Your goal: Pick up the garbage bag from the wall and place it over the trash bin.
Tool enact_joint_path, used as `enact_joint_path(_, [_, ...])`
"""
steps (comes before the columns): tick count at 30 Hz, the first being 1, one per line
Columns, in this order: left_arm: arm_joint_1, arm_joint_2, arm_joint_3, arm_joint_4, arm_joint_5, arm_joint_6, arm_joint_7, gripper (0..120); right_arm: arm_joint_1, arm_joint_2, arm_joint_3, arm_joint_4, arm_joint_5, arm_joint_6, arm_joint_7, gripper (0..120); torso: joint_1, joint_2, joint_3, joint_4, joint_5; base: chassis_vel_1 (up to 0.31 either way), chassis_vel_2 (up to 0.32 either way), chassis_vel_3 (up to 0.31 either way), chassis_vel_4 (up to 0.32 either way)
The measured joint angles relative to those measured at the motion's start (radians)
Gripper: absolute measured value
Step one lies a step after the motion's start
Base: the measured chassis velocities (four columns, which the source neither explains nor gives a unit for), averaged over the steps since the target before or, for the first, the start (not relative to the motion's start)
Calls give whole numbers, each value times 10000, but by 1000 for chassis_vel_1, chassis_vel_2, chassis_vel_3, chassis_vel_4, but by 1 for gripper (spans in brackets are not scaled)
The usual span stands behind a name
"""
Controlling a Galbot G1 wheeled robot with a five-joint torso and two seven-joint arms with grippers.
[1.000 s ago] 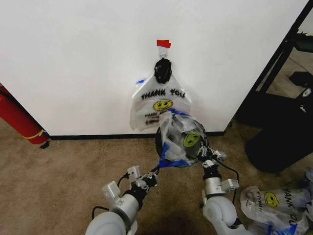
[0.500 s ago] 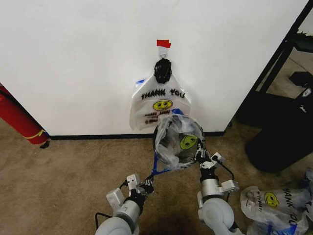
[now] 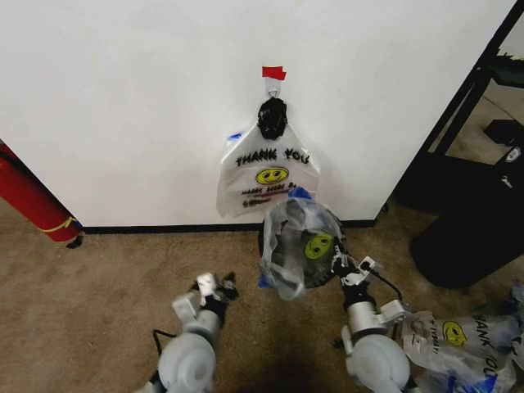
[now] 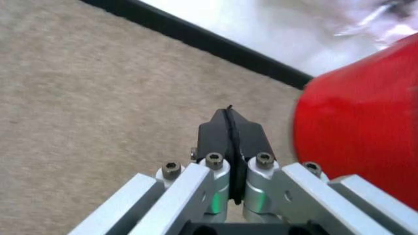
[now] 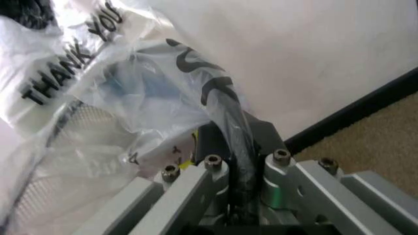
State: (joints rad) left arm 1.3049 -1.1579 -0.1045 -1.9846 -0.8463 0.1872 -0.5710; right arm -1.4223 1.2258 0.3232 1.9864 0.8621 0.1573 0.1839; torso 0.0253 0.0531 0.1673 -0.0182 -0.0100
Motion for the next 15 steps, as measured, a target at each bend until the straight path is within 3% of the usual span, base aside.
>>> enact_joint_path(5, [58,-81,158,269,281,-208,251,0,142,33,14,-58,-3,-76,2,1,0,0,0,0,-1,0,0,0,0])
enact_joint_path(7, [226,-58,227,268,1260,-1033,1068,0,235,144,-53,-228,-308,89,6,1,0,0,1,0,0,0,0,0,0])
enact_joint_path(8, [226,-58,227,268,1260,-1033,1068,0,235,144,-53,-228,-308,89,6,1,0,0,1,0,0,0,0,0,0])
enact_joint_path(9, [361,6,249,259,2031,-1626,1679,0,279,208,-81,-341,-573,194,16,1,0,0,1,1,0,0,0,0,0])
enact_joint_path(10, [663,192,305,147,4517,-3344,4112,13,323,433,-231,-604,-1632,527,74,1,0,0,0,2,0,0,0,0,0])
enact_joint_path(14, [493,225,343,512,7358,-4916,6099,31,263,689,-612,-724,-3421,1091,-3,1,0,0,0,1,0,0,0,0,0])
enact_joint_path(15, [493,225,343,512,7358,-4916,6099,31,263,689,-612,-724,-3421,1091,-3,1,0,0,0,1,0,0,0,0,0])
